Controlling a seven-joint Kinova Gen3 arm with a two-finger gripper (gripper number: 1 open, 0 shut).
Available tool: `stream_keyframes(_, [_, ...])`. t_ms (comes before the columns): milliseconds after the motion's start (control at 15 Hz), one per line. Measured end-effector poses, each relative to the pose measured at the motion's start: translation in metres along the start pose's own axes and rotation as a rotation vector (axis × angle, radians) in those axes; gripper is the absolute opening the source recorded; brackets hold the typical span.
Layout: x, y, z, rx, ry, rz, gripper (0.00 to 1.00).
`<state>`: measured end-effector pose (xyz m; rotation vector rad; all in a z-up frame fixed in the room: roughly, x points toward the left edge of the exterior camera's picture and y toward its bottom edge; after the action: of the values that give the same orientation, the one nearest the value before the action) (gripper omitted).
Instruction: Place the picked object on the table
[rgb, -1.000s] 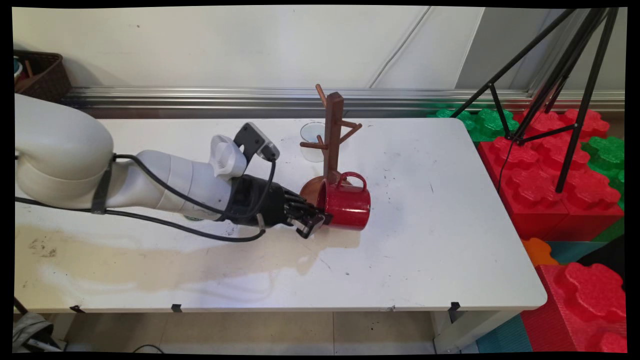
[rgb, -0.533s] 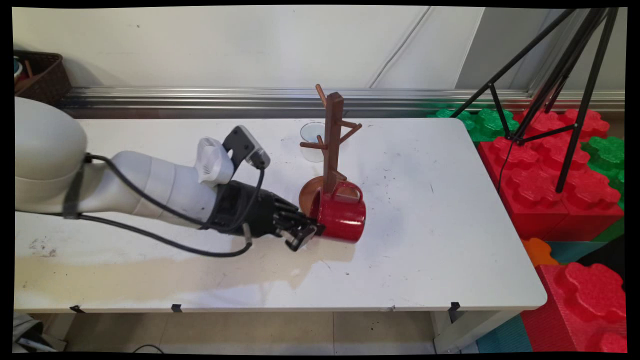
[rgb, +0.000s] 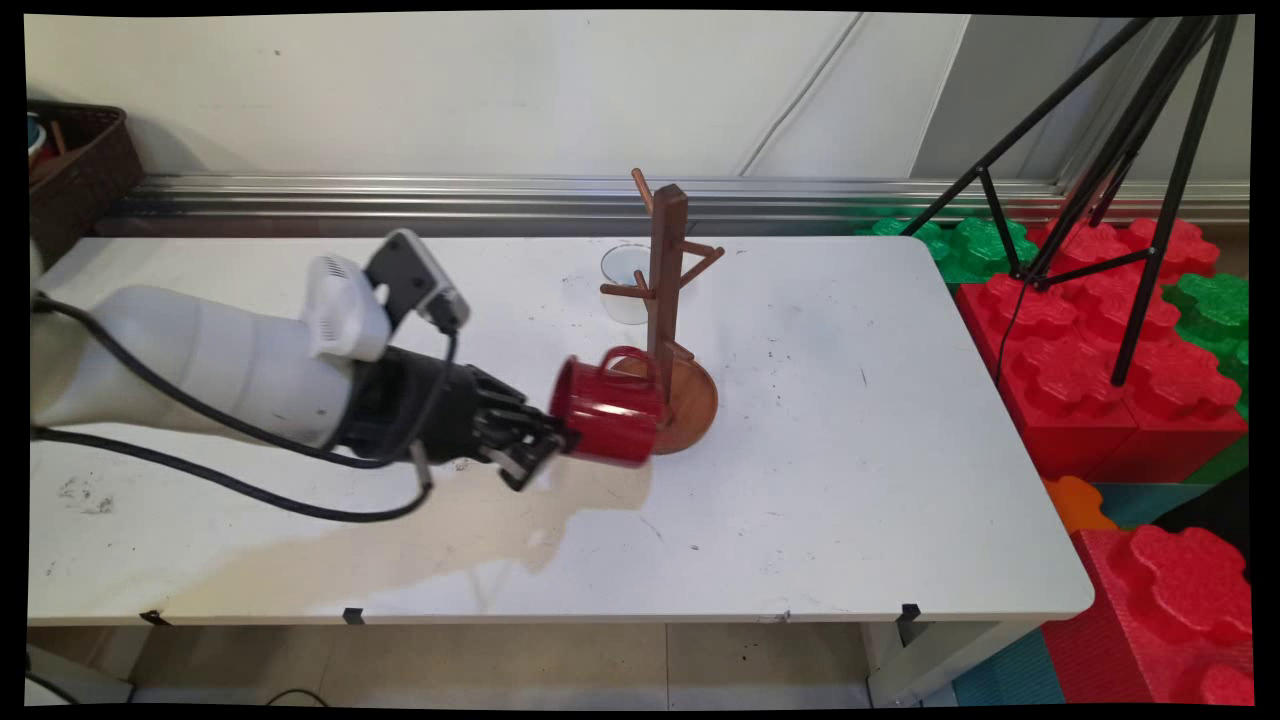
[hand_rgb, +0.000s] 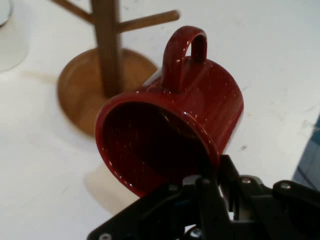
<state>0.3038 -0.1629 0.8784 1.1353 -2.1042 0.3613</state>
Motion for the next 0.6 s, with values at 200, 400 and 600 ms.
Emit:
stream_keyframes(200, [-0.003, -0.014, -0.022, 0.060, -0.026, 0.006, 0.00])
stream_keyframes(400, [-0.005, -0.027, -0.038, 0.108, -0.038, 0.016, 0.00])
stream_keyframes(600, [-0.005, -0.041, -0.052, 0.141, -0.059, 0.038, 0.00])
